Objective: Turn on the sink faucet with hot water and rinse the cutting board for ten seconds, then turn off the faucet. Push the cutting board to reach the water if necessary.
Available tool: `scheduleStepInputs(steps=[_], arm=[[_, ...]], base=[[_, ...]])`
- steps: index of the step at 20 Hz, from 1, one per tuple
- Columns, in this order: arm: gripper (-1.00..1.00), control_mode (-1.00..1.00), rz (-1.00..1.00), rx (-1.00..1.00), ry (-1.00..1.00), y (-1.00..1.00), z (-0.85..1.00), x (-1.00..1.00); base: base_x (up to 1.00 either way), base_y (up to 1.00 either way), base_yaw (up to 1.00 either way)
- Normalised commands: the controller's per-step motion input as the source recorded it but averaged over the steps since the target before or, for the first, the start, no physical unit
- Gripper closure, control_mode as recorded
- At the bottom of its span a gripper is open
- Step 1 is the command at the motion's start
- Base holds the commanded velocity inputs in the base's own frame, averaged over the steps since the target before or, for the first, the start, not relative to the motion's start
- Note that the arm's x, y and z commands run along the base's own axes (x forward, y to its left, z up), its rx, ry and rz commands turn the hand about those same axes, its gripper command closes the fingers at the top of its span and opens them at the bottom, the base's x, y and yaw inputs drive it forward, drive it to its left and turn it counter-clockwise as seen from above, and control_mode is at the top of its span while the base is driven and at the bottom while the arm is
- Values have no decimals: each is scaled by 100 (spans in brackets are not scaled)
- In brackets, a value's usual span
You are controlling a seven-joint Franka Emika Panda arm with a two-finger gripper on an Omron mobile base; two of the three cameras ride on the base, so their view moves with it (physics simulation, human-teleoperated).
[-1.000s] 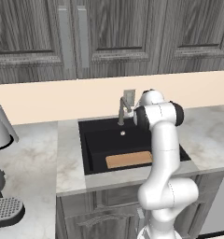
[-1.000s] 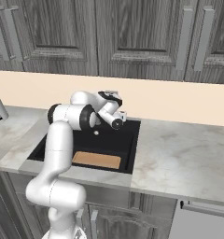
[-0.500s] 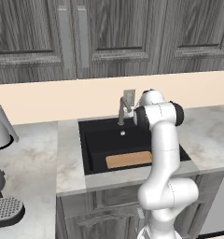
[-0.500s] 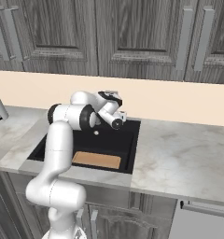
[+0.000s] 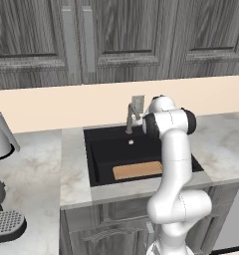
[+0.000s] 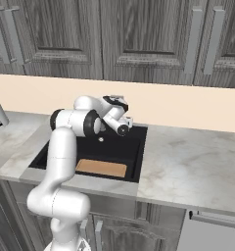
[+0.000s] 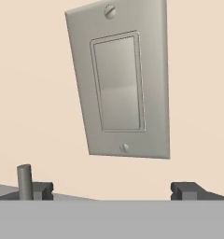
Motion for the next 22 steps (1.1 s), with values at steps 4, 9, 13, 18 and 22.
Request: scheduleStepInputs(steps=[4, 9, 13, 18, 22], arm=[[-100, -100, 0, 0, 0, 0, 0, 0], [100, -100, 0, 0, 0, 0, 0, 0], [100, -100, 0, 0, 0, 0, 0, 0], [100, -100, 0, 0, 0, 0, 0, 0], [100, -100, 0, 0, 0, 0, 0, 0]], base=[[0, 0, 0], [0, 0, 0], [0, 0, 0], [0, 0, 0], [0, 0, 0]])
